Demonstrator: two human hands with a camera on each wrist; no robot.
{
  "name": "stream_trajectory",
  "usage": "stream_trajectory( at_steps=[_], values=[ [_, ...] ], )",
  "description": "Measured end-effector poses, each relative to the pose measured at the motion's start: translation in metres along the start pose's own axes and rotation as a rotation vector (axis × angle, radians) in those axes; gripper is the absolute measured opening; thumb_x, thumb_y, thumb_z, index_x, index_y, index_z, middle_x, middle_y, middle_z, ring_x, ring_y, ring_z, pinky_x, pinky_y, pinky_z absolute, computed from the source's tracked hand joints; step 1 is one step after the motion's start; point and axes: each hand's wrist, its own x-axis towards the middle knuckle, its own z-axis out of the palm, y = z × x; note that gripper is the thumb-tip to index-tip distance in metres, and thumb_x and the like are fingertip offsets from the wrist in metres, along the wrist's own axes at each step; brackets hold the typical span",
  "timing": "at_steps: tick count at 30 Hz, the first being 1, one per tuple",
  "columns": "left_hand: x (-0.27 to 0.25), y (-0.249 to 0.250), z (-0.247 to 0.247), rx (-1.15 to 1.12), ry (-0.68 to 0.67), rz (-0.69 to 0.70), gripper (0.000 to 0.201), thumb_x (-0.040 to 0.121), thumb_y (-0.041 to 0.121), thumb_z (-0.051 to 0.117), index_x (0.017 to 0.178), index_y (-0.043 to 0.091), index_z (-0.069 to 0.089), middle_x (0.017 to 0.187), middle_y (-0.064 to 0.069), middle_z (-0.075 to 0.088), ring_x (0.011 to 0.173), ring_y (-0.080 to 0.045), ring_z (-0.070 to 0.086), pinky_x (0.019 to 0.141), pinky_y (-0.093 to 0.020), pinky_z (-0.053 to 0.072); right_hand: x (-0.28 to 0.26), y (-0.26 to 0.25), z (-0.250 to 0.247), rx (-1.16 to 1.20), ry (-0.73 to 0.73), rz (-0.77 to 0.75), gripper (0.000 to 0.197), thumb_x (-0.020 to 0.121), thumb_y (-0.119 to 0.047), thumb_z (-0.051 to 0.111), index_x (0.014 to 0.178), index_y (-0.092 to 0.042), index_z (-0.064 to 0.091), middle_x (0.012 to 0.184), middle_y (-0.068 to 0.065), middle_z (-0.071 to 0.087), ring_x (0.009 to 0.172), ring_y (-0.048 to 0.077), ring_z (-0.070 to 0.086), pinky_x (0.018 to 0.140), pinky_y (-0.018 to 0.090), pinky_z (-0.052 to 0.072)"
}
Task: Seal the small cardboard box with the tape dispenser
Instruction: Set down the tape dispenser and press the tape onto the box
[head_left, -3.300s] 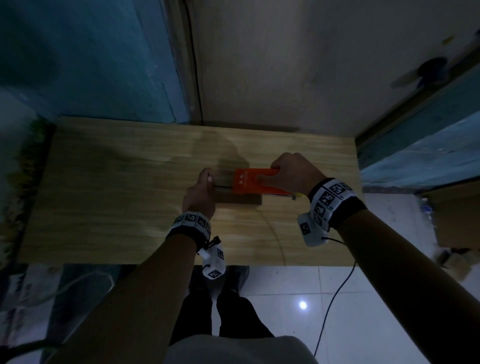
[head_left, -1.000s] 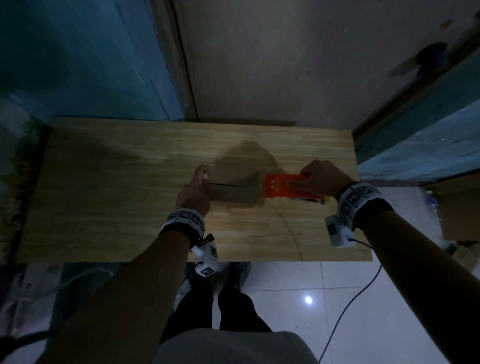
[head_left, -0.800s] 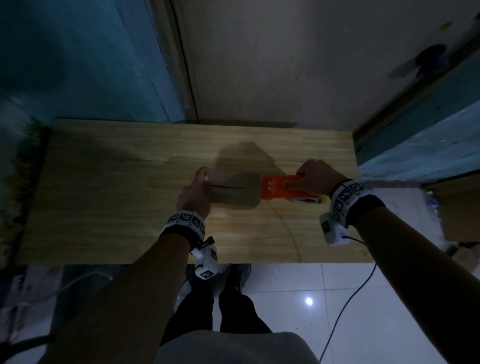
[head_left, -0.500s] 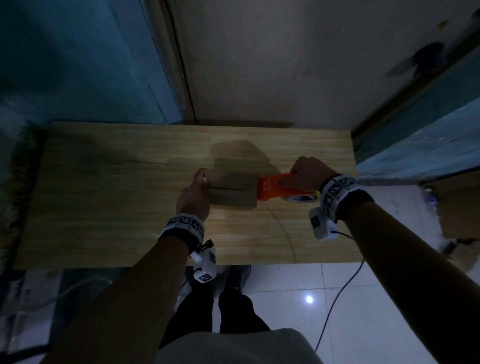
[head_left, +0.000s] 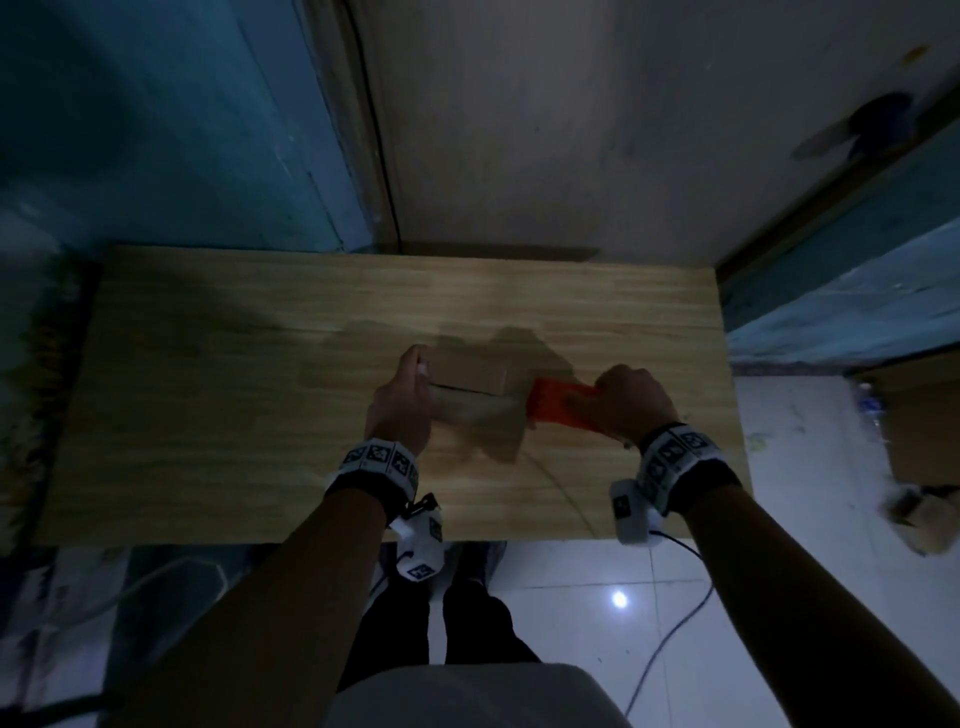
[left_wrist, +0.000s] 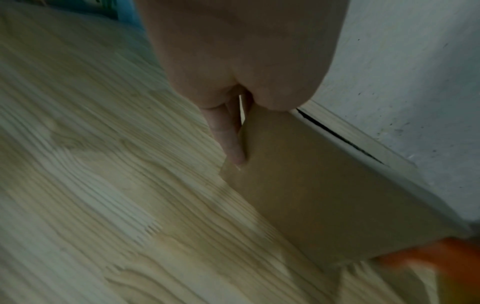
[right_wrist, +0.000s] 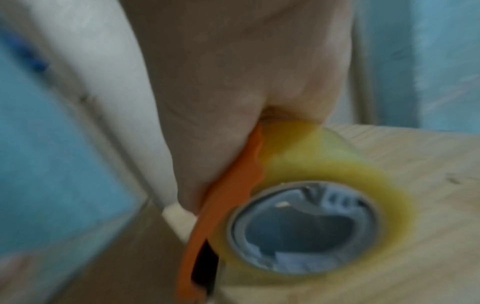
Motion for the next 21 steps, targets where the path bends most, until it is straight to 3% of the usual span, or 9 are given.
stream_trajectory(
  at_steps=[3, 6, 8, 10, 13, 17, 19, 21],
  values=[
    [-0.001, -0.004, 0.000, -0.056, -0.007, 0.038, 0.047, 0.102, 0.043, 0.024, 0.148, 0.031, 0.029, 0.107, -0.013, 0.069, 0.083, -0.032, 0.067, 0.067, -0.030, 0.048, -0.008, 0.009, -0.001, 0.118, 0.114, -0.029, 0.051, 0.092, -0.057, 0.058, 0.093, -0.007, 0.070, 0.074, 0.006, 0.066, 0.065, 0.021, 0.066, 0.063, 0.038, 0.060],
    [0.000, -0.006, 0.001, -0.077, 0.002, 0.047, 0.046, 0.103, 0.042, 0.026, 0.147, 0.030, 0.032, 0.108, -0.013, 0.069, 0.085, -0.032, 0.067, 0.067, -0.028, 0.044, -0.019, 0.015, 0.010, 0.152, 0.214, -0.064, 0.047, 0.094, -0.055, 0.055, 0.105, -0.011, 0.068, 0.084, 0.006, 0.069, 0.068, 0.020, 0.065, 0.060, 0.031, 0.053],
    [-0.001, -0.007, 0.001, -0.105, -0.003, 0.067, 0.045, 0.103, 0.040, 0.026, 0.145, 0.029, 0.035, 0.110, -0.014, 0.068, 0.084, -0.030, 0.065, 0.067, -0.027, 0.044, -0.023, 0.019, 0.023, 0.165, 0.239, -0.138, 0.044, 0.097, -0.049, 0.054, 0.125, -0.016, 0.062, 0.097, 0.007, 0.070, 0.074, 0.021, 0.066, 0.063, 0.029, 0.051],
    [0.000, -0.007, 0.002, -0.142, -0.014, 0.054, 0.043, 0.103, 0.040, 0.024, 0.144, 0.030, 0.036, 0.118, -0.014, 0.066, 0.095, -0.033, 0.065, 0.072, -0.028, 0.045, -0.024, 0.025, 0.038, 0.161, 0.255, -0.213, 0.044, 0.099, -0.041, 0.053, 0.138, -0.018, 0.052, 0.116, 0.010, 0.067, 0.089, 0.028, 0.067, 0.074, 0.035, 0.054],
    [-0.002, -0.004, 0.002, -0.153, -0.014, 0.007, 0.043, 0.103, 0.040, 0.025, 0.144, 0.031, 0.036, 0.123, -0.012, 0.063, 0.100, -0.034, 0.064, 0.076, -0.032, 0.050, -0.022, 0.032, 0.060, 0.010, 0.249, -0.206, 0.039, 0.099, -0.036, 0.055, 0.129, -0.010, 0.056, 0.112, 0.016, 0.069, 0.091, 0.035, 0.067, 0.075, 0.036, 0.049],
    [-0.008, -0.007, -0.002, -0.174, 0.014, -0.005, 0.040, 0.103, 0.038, 0.028, 0.140, 0.030, 0.040, 0.117, -0.011, 0.065, 0.094, -0.032, 0.065, 0.078, -0.033, 0.054, -0.023, 0.030, 0.070, -0.069, 0.223, -0.202, 0.044, 0.093, -0.039, 0.062, 0.123, -0.007, 0.060, 0.106, 0.015, 0.070, 0.091, 0.032, 0.066, 0.074, 0.033, 0.047],
    [-0.011, -0.008, -0.004, -0.191, 0.012, -0.010, 0.038, 0.102, 0.037, 0.030, 0.137, 0.029, 0.043, 0.109, -0.012, 0.067, 0.084, -0.028, 0.064, 0.074, -0.034, 0.055, -0.024, 0.026, 0.065, -0.067, 0.325, -0.211, 0.044, 0.092, -0.045, 0.062, 0.115, -0.008, 0.064, 0.103, 0.011, 0.069, 0.089, 0.029, 0.066, 0.072, 0.032, 0.049],
    [-0.011, -0.009, -0.007, -0.210, -0.004, -0.020, 0.036, 0.102, 0.038, 0.032, 0.135, 0.029, 0.044, 0.113, -0.011, 0.067, 0.088, -0.028, 0.065, 0.078, -0.038, 0.058, -0.027, 0.015, 0.054, -0.017, 0.473, -0.187, 0.041, 0.095, -0.048, 0.055, 0.106, -0.010, 0.065, 0.101, 0.011, 0.066, 0.092, 0.031, 0.062, 0.072, 0.033, 0.045]
  ],
)
